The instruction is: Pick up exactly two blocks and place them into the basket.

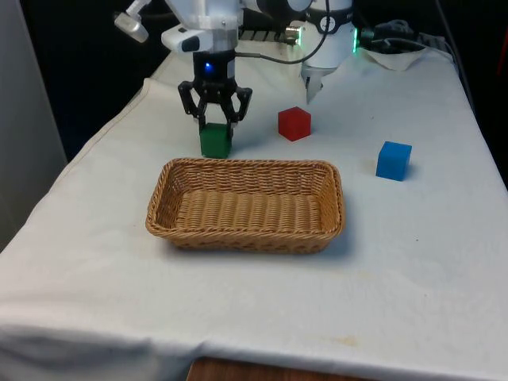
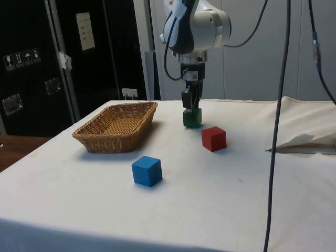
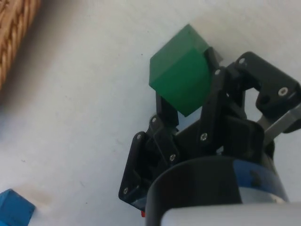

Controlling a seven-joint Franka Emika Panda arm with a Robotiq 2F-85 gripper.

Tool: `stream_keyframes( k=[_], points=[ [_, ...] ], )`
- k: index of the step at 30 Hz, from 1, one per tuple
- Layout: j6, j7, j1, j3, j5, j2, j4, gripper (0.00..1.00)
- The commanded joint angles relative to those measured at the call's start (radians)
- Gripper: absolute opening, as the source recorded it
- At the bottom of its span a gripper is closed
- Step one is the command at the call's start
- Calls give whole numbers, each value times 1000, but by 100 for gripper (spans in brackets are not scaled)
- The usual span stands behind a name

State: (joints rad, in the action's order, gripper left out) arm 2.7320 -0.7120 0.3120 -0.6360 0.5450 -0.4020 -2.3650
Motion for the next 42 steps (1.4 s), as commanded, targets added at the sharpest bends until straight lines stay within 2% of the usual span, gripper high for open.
stream_keyframes(
  k=[1,7,8,9,16,17,18,20,25,26,27,34,35,36,42],
  points=[
    [-1,14,15,-18,-19,11,-5,2],
    [-14,39,26,-27,-52,56,-8,2],
    [-5,18,7,-2,-27,57,-7,2],
    [-18,52,27,-26,-67,69,-8,2],
    [-33,100,29,-23,-123,114,-1,2],
    [-20,72,13,-2,-92,113,-6,2],
    [-35,107,29,-23,-132,121,0,2],
    [-40,131,32,-19,-161,140,2,2],
    [-61,178,34,-8,-223,181,11,2],
    [-52,156,22,5,-198,184,6,2],
    [-66,186,34,-6,-233,188,14,2],
    [-109,242,34,15,-305,241,36,2],
    [-102,222,26,24,-284,247,30,2],
    [-115,247,34,18,-312,247,39,2],
    [-151,288,32,35,-362,263,71,2]
  ],
)
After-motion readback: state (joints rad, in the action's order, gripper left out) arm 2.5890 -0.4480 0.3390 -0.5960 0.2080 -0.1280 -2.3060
